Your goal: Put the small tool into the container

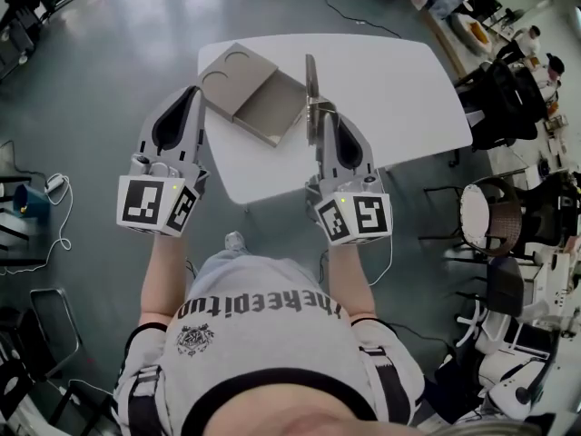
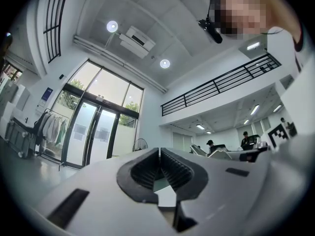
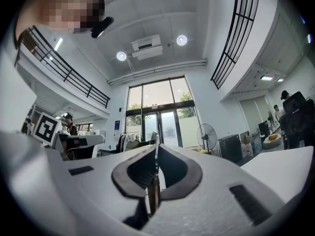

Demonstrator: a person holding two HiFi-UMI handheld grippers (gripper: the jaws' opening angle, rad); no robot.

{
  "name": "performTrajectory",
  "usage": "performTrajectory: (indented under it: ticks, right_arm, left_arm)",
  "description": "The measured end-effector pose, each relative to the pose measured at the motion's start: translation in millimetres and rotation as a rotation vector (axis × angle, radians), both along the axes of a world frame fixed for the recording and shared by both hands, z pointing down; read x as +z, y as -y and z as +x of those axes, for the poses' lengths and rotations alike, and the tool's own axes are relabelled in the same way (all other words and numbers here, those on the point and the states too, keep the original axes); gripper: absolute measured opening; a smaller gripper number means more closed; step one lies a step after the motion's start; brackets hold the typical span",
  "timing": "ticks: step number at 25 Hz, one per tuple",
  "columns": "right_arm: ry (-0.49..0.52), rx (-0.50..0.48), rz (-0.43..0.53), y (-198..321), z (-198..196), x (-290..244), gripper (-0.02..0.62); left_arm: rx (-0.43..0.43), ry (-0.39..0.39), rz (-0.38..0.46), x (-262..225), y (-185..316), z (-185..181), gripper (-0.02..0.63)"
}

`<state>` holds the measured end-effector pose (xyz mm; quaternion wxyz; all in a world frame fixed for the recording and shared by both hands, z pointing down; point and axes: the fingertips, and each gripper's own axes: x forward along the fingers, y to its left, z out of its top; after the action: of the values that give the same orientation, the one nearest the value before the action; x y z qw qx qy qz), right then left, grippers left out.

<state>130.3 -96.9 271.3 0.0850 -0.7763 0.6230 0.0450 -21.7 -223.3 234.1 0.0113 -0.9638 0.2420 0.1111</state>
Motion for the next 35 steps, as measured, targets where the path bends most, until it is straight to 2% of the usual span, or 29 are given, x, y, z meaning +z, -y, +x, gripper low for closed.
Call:
performTrajectory:
  ticks: [9,18,26,35]
  right_arm:
    - [-0.017,0.034,-0.013,49,-4,3,0.002]
    - [-0.096,0.015,-0.074,68,7,14,0.002]
    - [-0.213,-0.051,-0.163,101,34,37,0.002]
    - [-0.366,-0.169,-0.328,127,61,75,0.002]
  left_arm:
    - [0.039,0.008,-0.008,5,56,4,0.014]
    - [0.040,0.023,-0.022,15,69,18,0.014]
    - [-0.017,0.037,-0.031,20,91,38,0.014]
    - [-0.073,0.044,-0.019,22,100,69,0.014]
